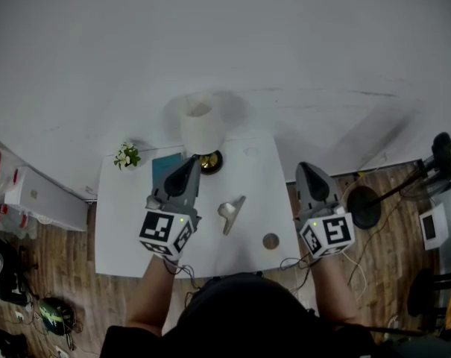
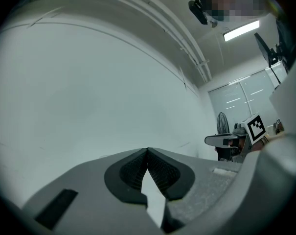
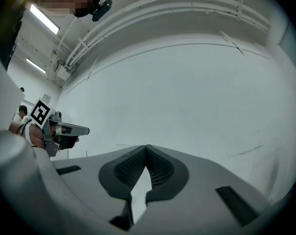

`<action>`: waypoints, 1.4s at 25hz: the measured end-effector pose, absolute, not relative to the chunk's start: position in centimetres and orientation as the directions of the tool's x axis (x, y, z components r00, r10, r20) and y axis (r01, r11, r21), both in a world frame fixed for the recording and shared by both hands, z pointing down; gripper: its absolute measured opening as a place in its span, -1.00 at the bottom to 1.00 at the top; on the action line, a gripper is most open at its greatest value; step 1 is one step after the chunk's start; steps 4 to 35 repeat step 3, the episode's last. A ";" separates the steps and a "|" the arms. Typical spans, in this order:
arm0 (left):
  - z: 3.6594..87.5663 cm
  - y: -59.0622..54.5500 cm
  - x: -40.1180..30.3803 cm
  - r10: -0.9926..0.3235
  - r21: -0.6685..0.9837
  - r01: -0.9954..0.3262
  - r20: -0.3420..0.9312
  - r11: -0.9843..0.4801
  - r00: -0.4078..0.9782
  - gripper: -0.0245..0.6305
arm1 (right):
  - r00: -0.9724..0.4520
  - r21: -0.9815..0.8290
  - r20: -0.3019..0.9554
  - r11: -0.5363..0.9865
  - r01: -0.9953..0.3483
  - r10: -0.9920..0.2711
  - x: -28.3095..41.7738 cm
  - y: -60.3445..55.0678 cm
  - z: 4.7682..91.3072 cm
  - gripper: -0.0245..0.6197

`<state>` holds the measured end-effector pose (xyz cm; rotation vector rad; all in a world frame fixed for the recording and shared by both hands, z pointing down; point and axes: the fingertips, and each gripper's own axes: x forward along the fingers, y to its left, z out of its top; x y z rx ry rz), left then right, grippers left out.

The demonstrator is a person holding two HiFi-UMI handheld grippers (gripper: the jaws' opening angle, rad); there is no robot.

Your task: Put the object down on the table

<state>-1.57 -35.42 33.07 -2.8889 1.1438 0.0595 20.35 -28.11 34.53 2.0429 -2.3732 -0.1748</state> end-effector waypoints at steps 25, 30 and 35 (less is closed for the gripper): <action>33.1 -35.3 -1.5 -0.682 -0.017 -0.684 -0.045 -0.730 0.730 -0.91 | -0.152 0.086 -0.065 0.146 -0.986 -0.986 20.3 -28.0 34.7 -0.91; 33.1 -35.3 -1.5 -0.682 -0.017 -0.684 -0.045 -0.730 0.730 -0.91 | -0.152 0.086 -0.065 0.146 -0.986 -0.986 20.3 -28.0 34.7 -0.91; 33.1 -35.3 -1.5 -0.682 -0.017 -0.684 -0.045 -0.730 0.730 -0.91 | -0.152 0.086 -0.065 0.146 -0.986 -0.986 20.3 -28.0 34.7 -0.91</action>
